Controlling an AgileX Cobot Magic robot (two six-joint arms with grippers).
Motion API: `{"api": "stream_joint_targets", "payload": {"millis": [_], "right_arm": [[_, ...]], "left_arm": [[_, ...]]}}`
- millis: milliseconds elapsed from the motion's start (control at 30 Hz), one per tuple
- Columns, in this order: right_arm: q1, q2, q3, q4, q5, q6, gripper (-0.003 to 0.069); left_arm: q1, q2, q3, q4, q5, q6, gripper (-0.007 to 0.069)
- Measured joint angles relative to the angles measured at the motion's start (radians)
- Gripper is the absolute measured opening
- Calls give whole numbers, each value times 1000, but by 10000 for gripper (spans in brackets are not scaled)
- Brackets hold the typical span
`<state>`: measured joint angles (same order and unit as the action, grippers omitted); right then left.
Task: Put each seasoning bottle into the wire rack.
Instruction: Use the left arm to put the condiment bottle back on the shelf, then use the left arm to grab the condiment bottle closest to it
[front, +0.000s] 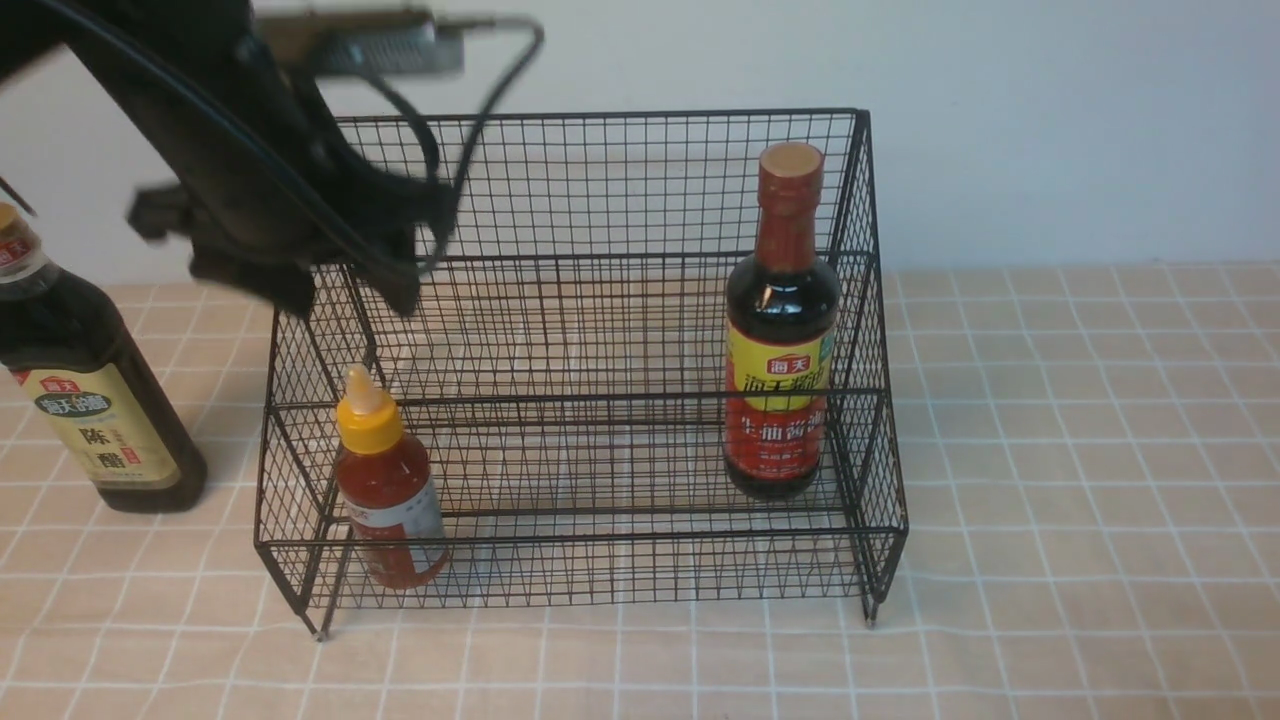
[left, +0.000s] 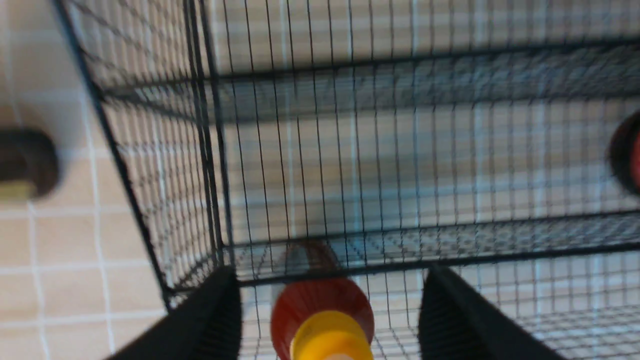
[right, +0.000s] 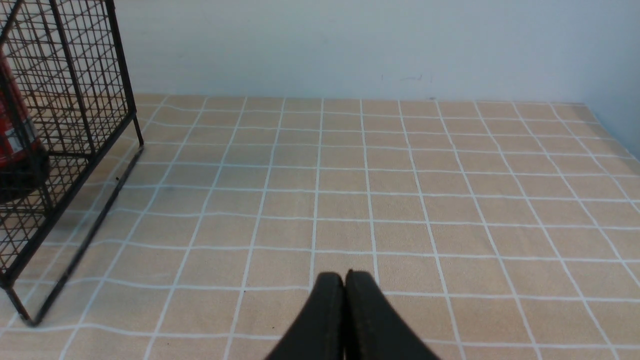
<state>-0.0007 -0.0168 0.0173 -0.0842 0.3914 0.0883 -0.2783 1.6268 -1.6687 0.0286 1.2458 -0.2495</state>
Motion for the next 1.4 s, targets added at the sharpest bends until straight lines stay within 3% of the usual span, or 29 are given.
{"api": "stream_joint_targets", "payload": {"millis": [133, 200, 333, 500, 600, 733, 800, 867, 900, 967, 1167, 1400], "right_arm": [[0, 0, 0, 0, 0, 0, -14], [0, 0, 0, 0, 0, 0, -14], [0, 0, 0, 0, 0, 0, -14], [0, 0, 0, 0, 0, 0, -14], [0, 0, 0, 0, 0, 0, -14], [0, 0, 0, 0, 0, 0, -14], [0, 0, 0, 0, -1, 0, -14], [0, 0, 0, 0, -1, 0, -14], [0, 0, 0, 0, -1, 0, -14], [0, 0, 0, 0, -1, 0, -14], [0, 0, 0, 0, -1, 0, -14], [0, 0, 0, 0, -1, 0, -14]], "left_arm": [[67, -84, -62, 54, 2, 41, 96], [129, -117, -66, 63, 5, 66, 31], [312, -141, -68, 20, 10, 122, 0], [462, -119, -68, -72, 10, 242, 6], [509, -85, -68, -98, 10, 363, 76], [513, -56, -68, -98, 10, 389, 195], [513, -29, -68, -95, 10, 397, 348], [513, -18, -68, -91, 10, 398, 402], [513, -1, -68, -77, 10, 400, 484], [513, 23, -68, -44, 10, 400, 572], [513, 86, -68, 9, 8, 400, 641], [513, 146, -68, 5, -23, 400, 598]]}}
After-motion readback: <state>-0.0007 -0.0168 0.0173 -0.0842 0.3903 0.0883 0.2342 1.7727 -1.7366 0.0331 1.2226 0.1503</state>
